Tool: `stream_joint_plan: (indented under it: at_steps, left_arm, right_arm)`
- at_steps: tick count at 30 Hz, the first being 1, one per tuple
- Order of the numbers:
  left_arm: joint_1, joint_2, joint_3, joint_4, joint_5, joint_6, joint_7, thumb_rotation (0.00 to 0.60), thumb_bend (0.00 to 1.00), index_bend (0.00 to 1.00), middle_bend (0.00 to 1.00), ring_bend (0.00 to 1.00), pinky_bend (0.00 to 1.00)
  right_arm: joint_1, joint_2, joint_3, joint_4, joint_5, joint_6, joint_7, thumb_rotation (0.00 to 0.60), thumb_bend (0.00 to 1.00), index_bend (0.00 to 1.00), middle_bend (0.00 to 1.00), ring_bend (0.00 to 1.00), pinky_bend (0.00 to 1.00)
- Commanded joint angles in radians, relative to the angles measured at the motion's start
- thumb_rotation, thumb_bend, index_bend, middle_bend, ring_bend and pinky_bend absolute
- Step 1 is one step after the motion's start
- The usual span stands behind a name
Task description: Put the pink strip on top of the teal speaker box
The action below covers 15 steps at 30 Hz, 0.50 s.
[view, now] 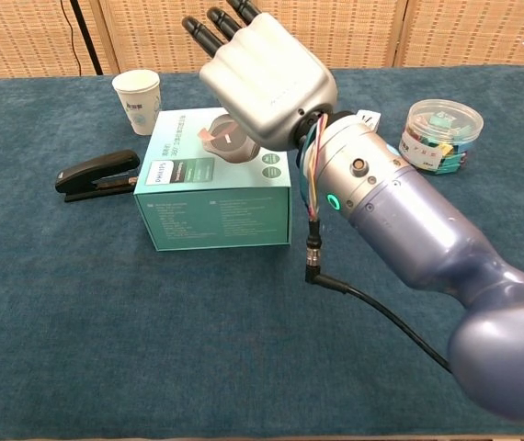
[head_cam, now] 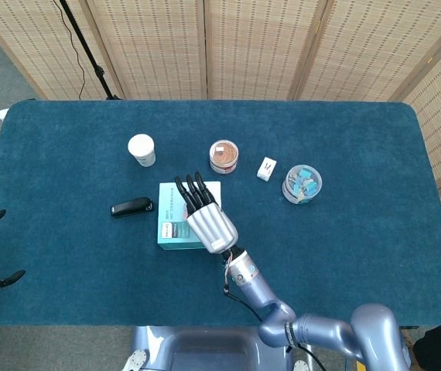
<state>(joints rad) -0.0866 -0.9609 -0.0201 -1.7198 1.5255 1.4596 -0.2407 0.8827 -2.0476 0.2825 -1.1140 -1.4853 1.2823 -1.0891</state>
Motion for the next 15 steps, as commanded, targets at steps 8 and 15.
stream_joint_plan:
  at_steps: [8,15]
  left_arm:
    - [0.002,0.004,0.001,0.005,0.000,0.003,-0.015,0.600,0.00,0.00,0.00,0.00,0.00]
    - [0.002,0.005,0.002,0.005,0.003,0.004,-0.016,0.600,0.00,0.00,0.00,0.00,0.00]
  right_arm:
    - [0.004,-0.011,-0.013,0.008,-0.011,0.001,0.013,0.600,0.72,0.42,0.00,0.00,0.00]
    - [-0.002,-0.002,-0.020,-0.008,-0.012,0.001,0.018,0.600,0.72,0.17,0.00,0.00,0.00]
